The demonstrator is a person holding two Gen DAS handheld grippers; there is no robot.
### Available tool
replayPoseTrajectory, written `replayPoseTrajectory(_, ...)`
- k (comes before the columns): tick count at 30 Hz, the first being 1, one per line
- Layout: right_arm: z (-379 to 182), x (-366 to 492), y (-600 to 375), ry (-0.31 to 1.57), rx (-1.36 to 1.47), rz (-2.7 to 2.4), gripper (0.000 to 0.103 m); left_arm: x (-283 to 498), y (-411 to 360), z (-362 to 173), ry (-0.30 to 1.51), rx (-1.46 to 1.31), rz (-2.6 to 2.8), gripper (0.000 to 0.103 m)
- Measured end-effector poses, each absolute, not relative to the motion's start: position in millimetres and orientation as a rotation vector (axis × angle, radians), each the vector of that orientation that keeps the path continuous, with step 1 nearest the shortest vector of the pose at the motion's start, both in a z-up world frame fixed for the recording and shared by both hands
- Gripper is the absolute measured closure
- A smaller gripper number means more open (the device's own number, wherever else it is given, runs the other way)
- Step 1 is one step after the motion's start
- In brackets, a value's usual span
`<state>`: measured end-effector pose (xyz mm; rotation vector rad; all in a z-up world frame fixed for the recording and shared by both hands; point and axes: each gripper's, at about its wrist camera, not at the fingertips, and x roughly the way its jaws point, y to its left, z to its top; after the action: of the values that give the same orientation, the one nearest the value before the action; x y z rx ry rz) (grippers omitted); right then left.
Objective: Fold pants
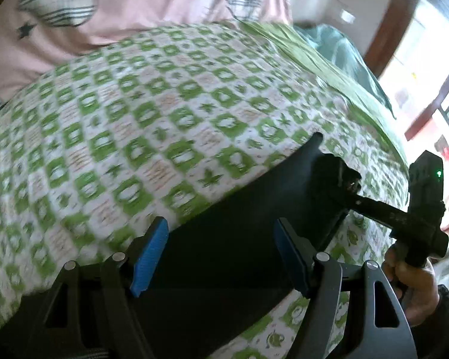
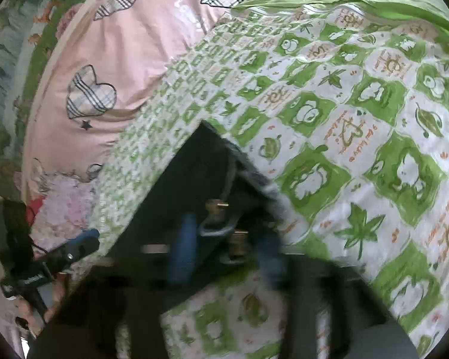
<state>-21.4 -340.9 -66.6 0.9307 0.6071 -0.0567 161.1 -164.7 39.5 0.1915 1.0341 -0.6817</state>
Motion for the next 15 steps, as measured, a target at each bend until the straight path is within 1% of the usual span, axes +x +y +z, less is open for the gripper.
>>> replayPoseTrajectory(3,-70.3,-28.0,-346.8,0.583,0.938,-0.044,0.091,169.0,-190.1,34.1,1.06,0.233,-0.741,0.03)
replayPoseTrajectory(8,-71.5,-45.1,-357.4,0.551,0.937,-0.014,0.092,181.4,-235.8,23.3,1.1,0.286,-0.828,0.03)
replayPoseTrajectory(11,-69.6,-53.3,-361.4,0.536,0.93,-0.017,0.092,187.8,-266.8,16.5,1.14,0.319,-0.898,0.034)
replayPoseTrajectory(15,-71.6,-54.9,-364.2,0.539,0.915,0.006,0.092,194.5,-302.0,2.0,1.207,0.38,-0.994,0.045)
